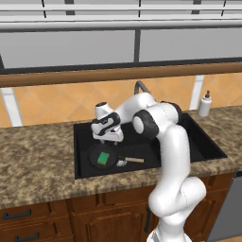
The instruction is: Pick the pan and sponge and place them into the sink. Then turn on the water.
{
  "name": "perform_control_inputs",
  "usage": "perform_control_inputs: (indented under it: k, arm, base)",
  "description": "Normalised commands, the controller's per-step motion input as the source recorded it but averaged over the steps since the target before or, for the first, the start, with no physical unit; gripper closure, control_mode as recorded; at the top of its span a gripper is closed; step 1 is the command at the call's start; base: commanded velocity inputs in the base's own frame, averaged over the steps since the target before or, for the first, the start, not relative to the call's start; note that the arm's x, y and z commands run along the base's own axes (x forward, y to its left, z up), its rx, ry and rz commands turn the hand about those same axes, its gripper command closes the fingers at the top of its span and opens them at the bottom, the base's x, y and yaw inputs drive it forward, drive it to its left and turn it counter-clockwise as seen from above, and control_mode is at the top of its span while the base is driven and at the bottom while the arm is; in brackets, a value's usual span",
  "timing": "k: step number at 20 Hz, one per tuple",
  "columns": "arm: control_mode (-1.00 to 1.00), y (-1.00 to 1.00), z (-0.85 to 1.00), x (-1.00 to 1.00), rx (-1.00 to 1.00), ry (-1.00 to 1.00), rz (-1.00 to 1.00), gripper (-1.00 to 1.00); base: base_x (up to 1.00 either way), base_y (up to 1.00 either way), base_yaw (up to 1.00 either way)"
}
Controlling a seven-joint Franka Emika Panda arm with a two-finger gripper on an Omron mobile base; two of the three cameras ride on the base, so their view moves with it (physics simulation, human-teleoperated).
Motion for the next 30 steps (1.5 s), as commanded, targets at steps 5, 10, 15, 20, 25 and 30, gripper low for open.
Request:
perform_control_inputs:
  k: [5, 10, 15, 20, 25, 30]
  arm:
    - [-1.00, -0.42, 0.75, -0.65, 0.00, 0.00, 0.00, -1.00]
    - [-1.00, -0.64, 0.60, -0.67, 0.00, 0.00, 0.04, -1.00]
    - [-1.00, -0.69, 0.45, -0.80, 0.00, 0.00, 0.12, -1.00]
    - [-1.00, -0.80, 0.51, -0.70, 0.01, 0.00, 0.17, -1.00]
    - [-1.00, -0.73, 0.61, -0.34, 0.09, 0.00, 0.10, -1.00]
    - [-1.00, -0.72, 0.41, -0.17, 0.10, -0.12, 0.13, -1.00]
  base:
    - [0.00, 0.00, 0.00]
    - [0.00, 0.00, 0.00]
    - [0.00, 0.00, 0.00]
    - [0.00, 0.00, 0.00]
    - [0.00, 0.00, 0.00]
    - [0.00, 0.00, 0.00]
